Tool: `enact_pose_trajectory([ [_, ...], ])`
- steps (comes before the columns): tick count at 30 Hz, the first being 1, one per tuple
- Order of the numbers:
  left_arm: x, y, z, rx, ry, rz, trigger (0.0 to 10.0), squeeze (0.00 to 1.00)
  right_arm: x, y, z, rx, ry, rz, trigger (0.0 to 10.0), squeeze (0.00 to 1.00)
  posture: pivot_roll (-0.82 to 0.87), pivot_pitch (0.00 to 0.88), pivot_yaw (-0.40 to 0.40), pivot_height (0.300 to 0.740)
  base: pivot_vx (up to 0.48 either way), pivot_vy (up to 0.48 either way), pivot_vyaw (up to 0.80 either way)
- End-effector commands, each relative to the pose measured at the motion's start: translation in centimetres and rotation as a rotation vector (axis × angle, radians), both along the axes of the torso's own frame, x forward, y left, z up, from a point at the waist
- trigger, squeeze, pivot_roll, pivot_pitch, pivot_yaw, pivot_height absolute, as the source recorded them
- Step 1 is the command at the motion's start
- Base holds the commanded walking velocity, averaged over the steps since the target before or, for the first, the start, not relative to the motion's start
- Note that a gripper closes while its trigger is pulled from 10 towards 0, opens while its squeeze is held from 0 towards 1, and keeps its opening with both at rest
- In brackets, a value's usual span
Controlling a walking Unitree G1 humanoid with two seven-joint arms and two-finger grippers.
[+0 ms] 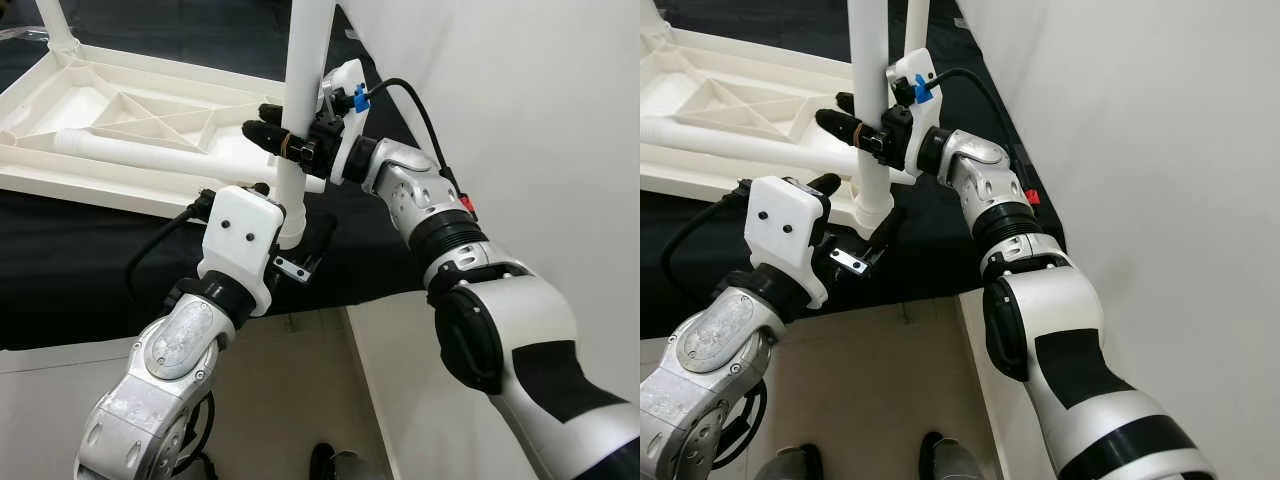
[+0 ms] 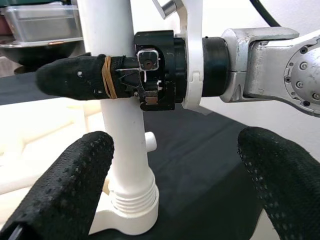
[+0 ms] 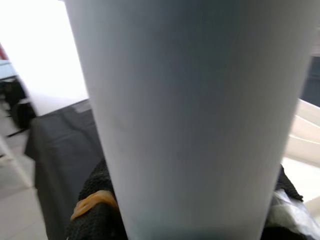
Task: Building children table
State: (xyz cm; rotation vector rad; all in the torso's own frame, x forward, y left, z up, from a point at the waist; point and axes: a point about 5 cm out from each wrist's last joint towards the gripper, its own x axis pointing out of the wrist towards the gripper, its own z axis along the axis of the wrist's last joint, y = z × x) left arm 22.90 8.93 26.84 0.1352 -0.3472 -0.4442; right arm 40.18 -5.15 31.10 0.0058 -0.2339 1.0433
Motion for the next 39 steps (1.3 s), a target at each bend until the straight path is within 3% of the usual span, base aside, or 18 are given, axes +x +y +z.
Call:
enact_pose_trajectory([
  [1, -0.2, -0.1, -0.2, 0.001, 0.005, -0.005, 10.0, 0.0, 0.4, -0.5, -0.7, 0.014, 0.047, -0.073, 0.0, 0.0, 0.09, 0.197, -0.171, 0.74, 0.0, 0.0, 0.0],
  [4, -0.1, 0.0, -0.2, 0.005, 0.003, 0.003, 10.0, 0.0, 1.3, -1.6, -0.8, 0.001, 0.064, -0.288, 0.0, 0.0, 0.09, 0.198, -0.17, 0.74, 0.0, 0.0, 0.0],
  [5, -0.1, 0.0, -0.2, 0.005, 0.003, 0.003, 10.0, 0.0, 1.3, -1.6, -0.8, 0.001, 0.064, -0.288, 0.0, 0.0, 0.09, 0.198, -0.17, 0.74, 0.0, 0.0, 0.0],
  [9, 0.0, 0.1, -0.2, 0.009, 0.003, 0.007, 10.0, 0.0, 2.4, -3.8, -1.6, -0.02, 0.124, -0.624, 0.0, 0.0, 0.08, 0.198, -0.165, 0.74, 0.0, 0.0, 0.0],
  [10, 0.0, 0.1, -0.2, 0.009, 0.003, 0.007, 10.0, 0.0, 2.4, -3.8, -1.6, -0.02, 0.124, -0.624, 0.0, 0.0, 0.08, 0.198, -0.165, 0.74, 0.0, 0.0, 0.0],
  [11, 0.1, 0.1, -0.2, 0.011, 0.002, 0.008, 10.0, 0.0, 2.7, -4.8, -2.0, -0.009, 0.157, -0.755, 0.0, 0.0, 0.08, 0.198, -0.165, 0.74, 0.0, 0.0, 0.0],
  [12, 0.1, 0.1, -0.2, 0.011, 0.002, 0.008, 10.0, 0.0, 2.7, -4.8, -2.0, -0.009, 0.157, -0.755, 0.0, 0.0, 0.08, 0.198, -0.165, 0.74, 0.0, 0.0, 0.0],
  [13, 0.2, 0.1, -0.2, 0.012, 0.001, 0.009, 10.0, 0.0, 2.8, -5.7, -2.3, 0.004, 0.178, -0.872, 0.0, 0.0, 0.08, 0.198, -0.164, 0.74, 0.0, 0.0, 0.0],
  [14, 0.2, 0.1, -0.2, 0.012, 0.001, 0.009, 10.0, 0.0, 2.8, -5.7, -2.3, 0.004, 0.178, -0.872, 0.0, 0.0, 0.08, 0.198, -0.164, 0.74, 0.0, 0.0, 0.0],
  [16, 0.2, 0.1, -0.2, 0.013, 0.0, 0.012, 10.0, 0.0, 2.9, -6.5, -2.5, 0.046, 0.204, -1.016, 0.0, 0.0, 0.08, 0.201, -0.163, 0.74, 0.0, 0.0, 0.0],
  [20, 0.2, 0.1, -0.3, 0.018, 0.003, 0.023, 10.0, 0.0, 2.8, -6.7, -2.8, 0.112, 0.25, -1.149, 0.0, 0.0, 0.08, 0.2, -0.163, 0.74, 0.0, 0.0, 0.0],
  [24, 0.3, 0.1, -0.3, 0.022, 0.006, 0.028, 10.0, 0.0, 2.7, -5.8, -2.8, 0.148, 0.261, -1.164, 0.0, 0.0, 0.08, 0.203, -0.165, 0.74, 0.0, 0.0, 0.0],
  [25, 0.3, 0.1, -0.3, 0.022, 0.006, 0.029, 10.0, 0.0, 2.7, -4.9, -2.5, 0.189, 0.27, -1.126, 10.0, 0.0, 0.08, 0.203, -0.165, 0.74, 0.0, 0.0, 0.0],
  [30, 0.3, 0.1, -0.4, 0.022, 0.008, 0.029, 10.0, 0.0, 2.5, -3.6, -1.8, 0.234, 0.256, -1.046, 10.0, 0.0, 0.08, 0.204, -0.165, 0.74, 0.0, 0.0, 0.0],
  [31, 0.3, 0.1, -0.4, 0.023, 0.008, 0.029, 10.0, 0.0, 2.5, -3.3, -1.3, 0.241, 0.232, -1.031, 10.0, 1.0, 0.08, 0.205, -0.165, 0.74, 0.0, 0.0, 0.0],
  [35, 0.3, 0.1, -0.4, 0.024, 0.008, 0.03, 10.0, 0.0, 2.5, -3.3, -0.5, 0.246, 0.187, -1.002, 10.0, 1.0, 0.08, 0.205, -0.165, 0.74, 0.0, 0.0, 0.0],
  [38, 0.4, 0.1, -0.4, 0.023, 0.006, 0.031, 10.0, 0.0, 2.3, -2.4, 1.2, 0.282, 0.152, -0.729, 10.0, 1.0, 0.08, 0.205, -0.166, 0.74, 0.0, 0.0, 0.0],
  [39, 0.4, 0.1, -0.4, 0.023, 0.006, 0.031, 10.0, 0.0, 2.3, -2.4, 1.2, 0.282, 0.152, -0.729, 10.0, 1.0, 0.08, 0.205, -0.166, 0.74, 0.0, 0.0, 0.0],
])
